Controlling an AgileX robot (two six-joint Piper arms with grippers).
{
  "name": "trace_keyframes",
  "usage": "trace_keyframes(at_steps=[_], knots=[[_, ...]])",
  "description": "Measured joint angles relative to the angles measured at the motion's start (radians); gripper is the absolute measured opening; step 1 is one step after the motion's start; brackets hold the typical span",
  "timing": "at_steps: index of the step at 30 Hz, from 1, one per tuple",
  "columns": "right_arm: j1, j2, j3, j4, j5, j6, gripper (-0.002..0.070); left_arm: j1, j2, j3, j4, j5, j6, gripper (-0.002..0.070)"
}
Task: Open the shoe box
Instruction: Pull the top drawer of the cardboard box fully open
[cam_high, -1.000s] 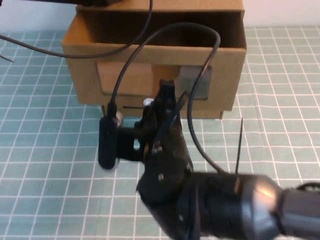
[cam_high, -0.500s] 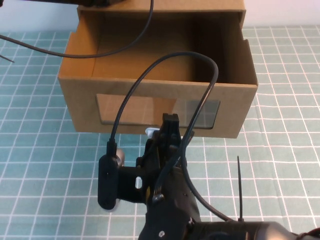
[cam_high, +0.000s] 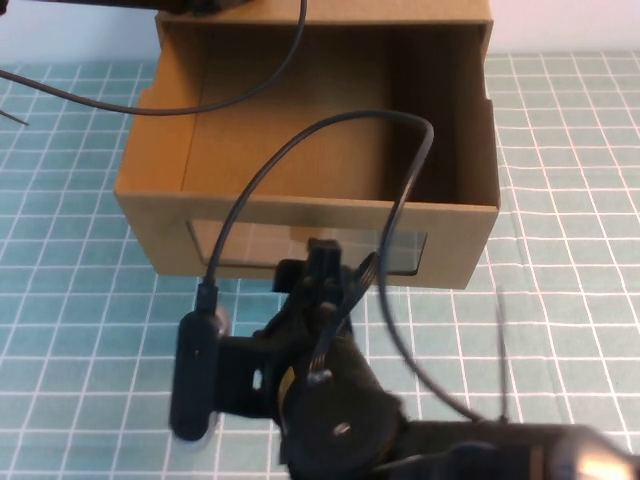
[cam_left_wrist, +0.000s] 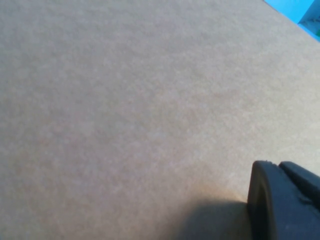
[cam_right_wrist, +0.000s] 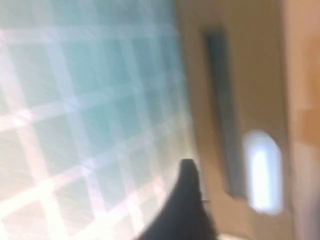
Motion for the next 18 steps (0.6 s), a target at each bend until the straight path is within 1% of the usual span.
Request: trace_keyframes(at_steps=[2,4,7,11,13,15,17,18], knots=[[0.000,-0.038,-0.002,0.078,-0.093,-0.060,0.0560,0.000,0.000,0.000,-0.005,0.000,0.000,-0.0003],[0.000,-0.083,-0.004,0.167,-0.163,-0.128,0.0581,0.000,-0.008,-0.003,0.000,0.002,0.000,-0.0004],[0.000,-0.156,-0.004,0.255,-0.202,-0.171,0.0592,0.000,-0.026,-0.026,0.031,0.039,0.000,-0.0003],[0.000,-0.266,-0.004,0.294,-0.204,-0.185,0.0588,0.000,-0.072,-0.097,0.073,0.116,0.000,-0.0003],[0.000,-0.331,-0.004,0.299,-0.204,-0.185,0.0565,0.003,-0.112,-0.146,0.080,0.154,-0.004,-0.0003],[0.000,-0.391,-0.004,0.301,-0.196,-0.185,0.0519,0.014,-0.152,-0.203,0.080,0.195,-0.021,-0.0003],[0.000,-0.440,-0.004,0.301,-0.172,-0.185,0.0438,0.031,-0.201,-0.252,0.080,0.242,-0.043,-0.0004],[0.000,-0.465,-0.004,0.301,-0.149,-0.189,0.0375,0.039,-0.221,-0.268,0.080,0.265,-0.051,-0.0004]])
